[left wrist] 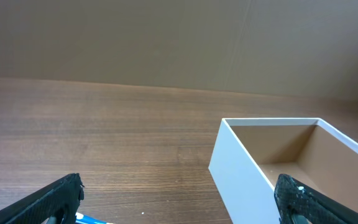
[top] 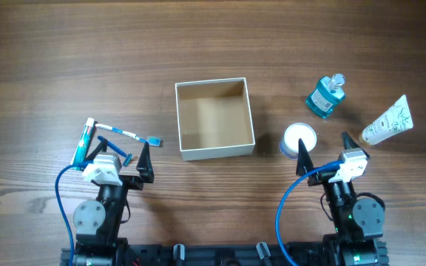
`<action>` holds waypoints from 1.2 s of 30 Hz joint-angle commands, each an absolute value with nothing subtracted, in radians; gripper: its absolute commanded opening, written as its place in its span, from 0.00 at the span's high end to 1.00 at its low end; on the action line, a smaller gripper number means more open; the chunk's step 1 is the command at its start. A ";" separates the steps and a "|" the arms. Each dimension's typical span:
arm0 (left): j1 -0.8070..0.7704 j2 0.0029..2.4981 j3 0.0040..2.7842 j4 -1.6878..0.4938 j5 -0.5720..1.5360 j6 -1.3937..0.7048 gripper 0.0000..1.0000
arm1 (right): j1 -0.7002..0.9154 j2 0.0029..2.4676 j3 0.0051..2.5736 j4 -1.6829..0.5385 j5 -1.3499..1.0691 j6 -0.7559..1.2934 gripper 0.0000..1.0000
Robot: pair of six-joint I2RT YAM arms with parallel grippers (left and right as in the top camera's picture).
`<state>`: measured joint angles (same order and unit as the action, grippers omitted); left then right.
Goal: Pack container
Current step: 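Move the right gripper over the white cotton-pad tub, then grasp the white cotton-pad tub with the right gripper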
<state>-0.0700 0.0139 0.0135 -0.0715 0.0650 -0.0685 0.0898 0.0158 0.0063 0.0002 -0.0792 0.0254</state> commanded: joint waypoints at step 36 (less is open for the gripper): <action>-0.065 1.061 0.953 -0.978 0.134 -0.270 0.00 | 0.087 1.565 1.107 -0.938 -0.093 0.189 0.00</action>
